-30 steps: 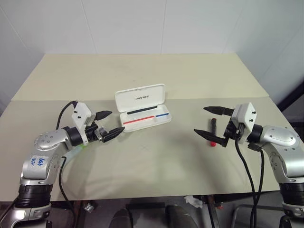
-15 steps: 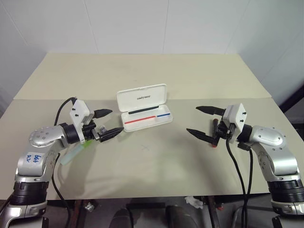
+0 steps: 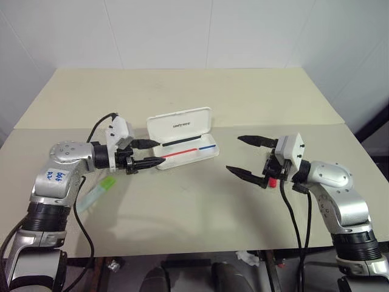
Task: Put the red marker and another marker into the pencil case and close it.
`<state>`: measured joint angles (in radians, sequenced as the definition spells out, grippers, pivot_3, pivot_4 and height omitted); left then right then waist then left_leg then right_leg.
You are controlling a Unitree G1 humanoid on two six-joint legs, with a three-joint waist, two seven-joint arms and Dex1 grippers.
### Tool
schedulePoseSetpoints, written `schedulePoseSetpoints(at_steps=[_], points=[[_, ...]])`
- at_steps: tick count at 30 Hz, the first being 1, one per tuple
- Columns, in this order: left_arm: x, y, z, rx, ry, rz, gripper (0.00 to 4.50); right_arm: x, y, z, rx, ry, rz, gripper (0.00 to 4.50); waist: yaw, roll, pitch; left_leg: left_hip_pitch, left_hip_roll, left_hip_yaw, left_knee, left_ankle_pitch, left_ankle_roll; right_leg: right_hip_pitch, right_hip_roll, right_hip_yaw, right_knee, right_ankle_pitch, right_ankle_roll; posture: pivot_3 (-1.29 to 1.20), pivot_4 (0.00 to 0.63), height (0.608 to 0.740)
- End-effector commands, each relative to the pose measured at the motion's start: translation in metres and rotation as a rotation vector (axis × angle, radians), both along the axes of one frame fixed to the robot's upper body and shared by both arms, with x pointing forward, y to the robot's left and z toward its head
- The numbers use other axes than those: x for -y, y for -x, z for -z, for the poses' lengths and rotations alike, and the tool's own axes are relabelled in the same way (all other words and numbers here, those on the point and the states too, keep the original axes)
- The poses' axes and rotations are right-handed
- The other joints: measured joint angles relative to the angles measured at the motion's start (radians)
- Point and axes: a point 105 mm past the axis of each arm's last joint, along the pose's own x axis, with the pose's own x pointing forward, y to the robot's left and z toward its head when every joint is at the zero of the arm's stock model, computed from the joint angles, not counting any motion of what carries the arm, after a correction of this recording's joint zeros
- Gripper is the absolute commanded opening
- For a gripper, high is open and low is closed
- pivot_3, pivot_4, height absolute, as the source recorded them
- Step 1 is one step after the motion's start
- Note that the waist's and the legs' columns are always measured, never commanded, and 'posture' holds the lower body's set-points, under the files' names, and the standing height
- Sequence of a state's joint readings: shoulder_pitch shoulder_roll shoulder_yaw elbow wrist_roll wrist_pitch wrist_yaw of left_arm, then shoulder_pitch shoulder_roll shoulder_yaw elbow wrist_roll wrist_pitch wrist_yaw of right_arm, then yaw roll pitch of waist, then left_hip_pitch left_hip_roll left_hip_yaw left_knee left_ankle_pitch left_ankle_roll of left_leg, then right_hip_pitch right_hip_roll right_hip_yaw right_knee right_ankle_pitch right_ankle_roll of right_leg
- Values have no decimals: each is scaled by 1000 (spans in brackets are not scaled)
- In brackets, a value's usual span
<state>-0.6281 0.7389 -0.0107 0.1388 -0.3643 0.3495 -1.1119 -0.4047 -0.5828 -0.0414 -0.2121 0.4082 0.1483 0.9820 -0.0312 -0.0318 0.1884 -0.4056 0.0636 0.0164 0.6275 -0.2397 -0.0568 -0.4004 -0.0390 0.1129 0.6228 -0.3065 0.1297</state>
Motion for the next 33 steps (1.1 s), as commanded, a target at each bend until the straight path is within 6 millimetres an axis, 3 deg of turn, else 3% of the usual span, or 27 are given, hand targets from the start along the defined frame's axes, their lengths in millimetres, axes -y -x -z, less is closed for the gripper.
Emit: schedulePoseSetpoints(at_steps=[1, 10, 19, 25, 33], points=[[5, -11, -9, 57, -54, 3, 1854, 0, 6, -9, 33, -43, 9, 4500, 3, 0, 0, 0, 0, 0, 0, 0, 0, 0, 0, 0, 0, 0, 0, 0, 150, 740], [31, -23, 8, -7, -216, 104, 1854, -6, 14, -11, 41, -40, -20, 4500, 3, 0, 0, -1, 0, 0, 1, 0, 0, 0, 0, 0, -1, 0, 1, 0, 150, 740], [39, -49, 32, -40, -342, 34, 1854, -9, 18, -25, 85, -54, -18, 4500, 2, 0, 0, -1, 0, 0, 1, 0, 0, 0, 1, 1, 0, 0, 1, 0, 150, 740], [49, -47, 38, -47, -370, 87, 1854, -11, 24, -26, 86, -73, 0, 4500, 3, 0, 0, -3, 0, -1, 0, 0, 0, -1, 1, 1, 0, 0, 1, 0, 150, 740], [27, -52, 49, -95, -484, 19, 1854, -8, 31, -35, 93, -60, -3, 4500, 1, 0, 0, -2, 0, -1, 1, 0, 0, -2, 1, 1, 2, 0, 1, 0, 150, 740]])
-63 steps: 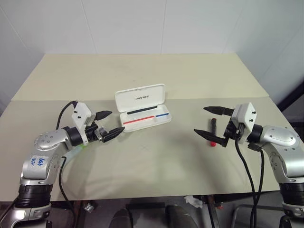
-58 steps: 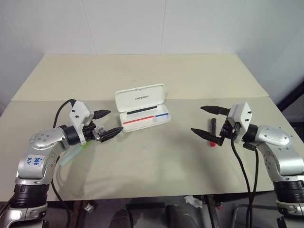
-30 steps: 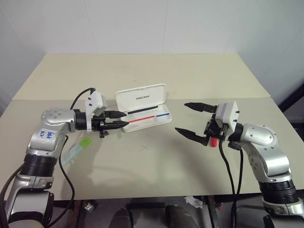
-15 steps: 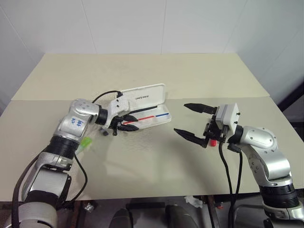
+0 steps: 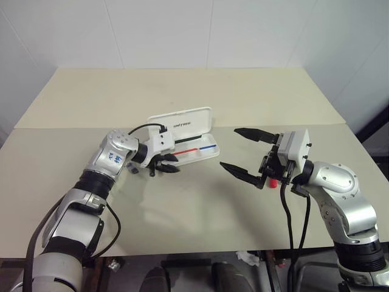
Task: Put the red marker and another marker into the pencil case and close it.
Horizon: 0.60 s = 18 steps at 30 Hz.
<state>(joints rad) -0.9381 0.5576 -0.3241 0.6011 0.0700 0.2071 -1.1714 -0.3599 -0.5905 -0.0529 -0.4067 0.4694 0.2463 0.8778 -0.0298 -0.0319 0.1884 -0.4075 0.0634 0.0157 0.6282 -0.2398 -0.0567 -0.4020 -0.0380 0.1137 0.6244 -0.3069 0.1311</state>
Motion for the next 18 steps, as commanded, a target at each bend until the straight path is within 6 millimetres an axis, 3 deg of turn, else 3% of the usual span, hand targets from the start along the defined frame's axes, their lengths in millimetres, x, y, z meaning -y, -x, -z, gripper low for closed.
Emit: schedulePoseSetpoints(at_steps=[1, 10, 18], points=[[-15, -6, -8, 32, -58, -37, 1854, 4, 10, -18, 62, -9, 0, 4500, -1, 0, 0, 0, 0, 0, 0, 0, 0, 0, 0, 0, 0, 0, 0, 0, 150, 740], [-18, -12, 0, 34, -105, -79, 1854, 7, 13, -22, 66, -2, 5, 4500, 0, 0, 0, 1, 0, 0, 1, 1, 1, 0, 0, 0, 3, 0, 0, 0, 150, 740], [-11, -7, 10, 17, -109, -47, 21, 12, 12, -24, 65, 25, 8, 4500, 3, 0, 0, 2, 0, -1, 3, 3, 3, 2, 0, 0, 2, 0, -2, 0, 150, 740]])
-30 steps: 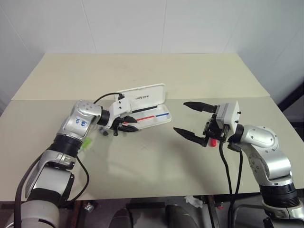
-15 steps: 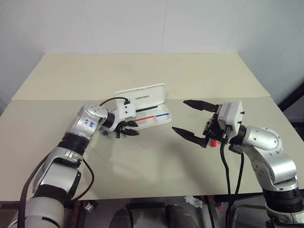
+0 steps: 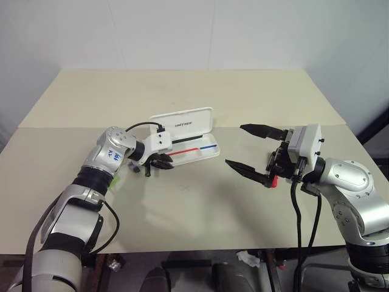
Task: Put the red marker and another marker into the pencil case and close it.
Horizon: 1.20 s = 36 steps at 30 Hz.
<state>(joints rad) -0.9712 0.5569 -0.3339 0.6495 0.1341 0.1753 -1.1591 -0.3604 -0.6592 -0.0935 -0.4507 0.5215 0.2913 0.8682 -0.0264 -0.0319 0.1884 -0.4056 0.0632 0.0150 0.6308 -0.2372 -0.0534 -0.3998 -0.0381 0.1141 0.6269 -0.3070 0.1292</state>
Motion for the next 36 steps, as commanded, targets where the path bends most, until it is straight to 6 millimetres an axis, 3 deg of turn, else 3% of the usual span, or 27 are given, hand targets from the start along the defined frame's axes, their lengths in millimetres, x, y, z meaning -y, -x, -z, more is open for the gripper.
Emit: schedulePoseSetpoints(at_steps=[1, 8, 16, 21, 29, 36], points=[[-4, 0, 12, -15, -37, -31, 21, 4, 6, -12, 51, 3, -8, 4500, -1, 0, 0, 0, 0, 0, 0, 0, 0, 1, 0, 0, 0, 0, -1, 0, 150, 740], [1, 2, 10, -4, -7, -17, 21, 7, 4, -8, 23, 19, -20, 4500, -1, 0, 0, 0, 0, 0, 1, 1, 1, 1, 0, 1, -2, 0, -4, 0, 150, 740], [10, 29, -19, 91, 5, 131, 21, 33, -5, 11, -49, 67, 35, 4500, -1, 0, 0, -1, 0, 0, -2, 0, -1, 0, 0, 1, -2, 1, 1, 0, 150, 740], [6, 45, -16, 82, -14, 141, 21, 39, -6, 16, -62, 72, 53, 4500, -3, 0, 0, -1, 0, 0, -3, -2, 0, -1, 0, 1, -1, -3, 3, 0, 150, 740], [28, 77, -5, 66, 8, 200, 21, 43, -5, 23, -80, 72, 69, 4500, -2, 0, 0, -1, 0, 0, -1, -3, 0, 0, 0, 1, 0, -3, 4, 0, 150, 740], [39, 91, -2, 70, 27, 256, 21, 42, -3, 25, -90, 66, 70, 4500, -2, 0, 0, -1, 0, 0, -1, -3, 0, 0, 0, 1, 0, -3, 4, 0, 150, 740]])
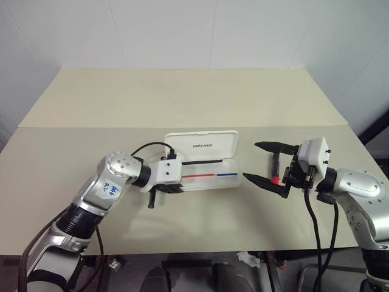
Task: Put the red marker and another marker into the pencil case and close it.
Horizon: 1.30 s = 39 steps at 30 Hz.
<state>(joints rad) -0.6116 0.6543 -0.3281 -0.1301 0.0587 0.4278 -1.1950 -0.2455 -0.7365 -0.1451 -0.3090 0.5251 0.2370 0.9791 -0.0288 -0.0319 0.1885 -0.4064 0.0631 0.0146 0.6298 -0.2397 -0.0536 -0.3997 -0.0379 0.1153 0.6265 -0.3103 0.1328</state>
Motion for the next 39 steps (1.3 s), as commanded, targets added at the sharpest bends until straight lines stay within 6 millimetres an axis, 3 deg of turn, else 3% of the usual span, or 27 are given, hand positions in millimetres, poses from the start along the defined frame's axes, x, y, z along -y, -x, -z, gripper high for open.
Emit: schedulePoseSetpoints(at_steps=[1, 20, 26, 32, 36, 39], points=[[5, 5, -8, 35, 14, 30, 21, 2, 4, -13, 60, 4, 7, 4500, 0, 0, 0, 0, 0, 0, 0, 0, 0, 0, 0, 0, 0, 0, 0, 0, 150, 740], [8, 19, 10, -62, -27, -22, 21, -3, 3, -15, 70, -10, 5, 4500, -1, 0, 0, 0, 0, 0, 0, 0, 0, 0, 0, 0, 0, 0, 0, 0, 150, 740], [20, 20, 0, -57, 23, 6, 1726, -4, 2, -17, 77, -16, 6, 4500, -1, 0, 0, 0, 0, 0, 0, 0, 0, 0, 0, 0, 0, 0, 0, 0, 150, 740], [23, 18, -8, -33, 56, 17, 1726, -7, 0, -17, 79, -24, -2, 4500, -2, 0, 0, 0, 0, 0, 0, 0, 0, 0, 0, 0, 0, 0, 0, 0, 150, 740], [21, 14, -26, -10, 123, 13, 1726, -9, -2, -18, 57, -41, -3, 4500, -1, 0, 0, 0, 0, 0, 0, 0, 0, 0, 0, 0, 1, 0, 0, 0, 150, 740], [19, 19, -39, -71, 188, 31, 2322, -5, -9, -17, -31, -50, 61, 4500, -1, 0, 0, 0, 0, 0, 1, 0, 0, 0, 0, 0, 1, 0, 0, 0, 150, 740]])
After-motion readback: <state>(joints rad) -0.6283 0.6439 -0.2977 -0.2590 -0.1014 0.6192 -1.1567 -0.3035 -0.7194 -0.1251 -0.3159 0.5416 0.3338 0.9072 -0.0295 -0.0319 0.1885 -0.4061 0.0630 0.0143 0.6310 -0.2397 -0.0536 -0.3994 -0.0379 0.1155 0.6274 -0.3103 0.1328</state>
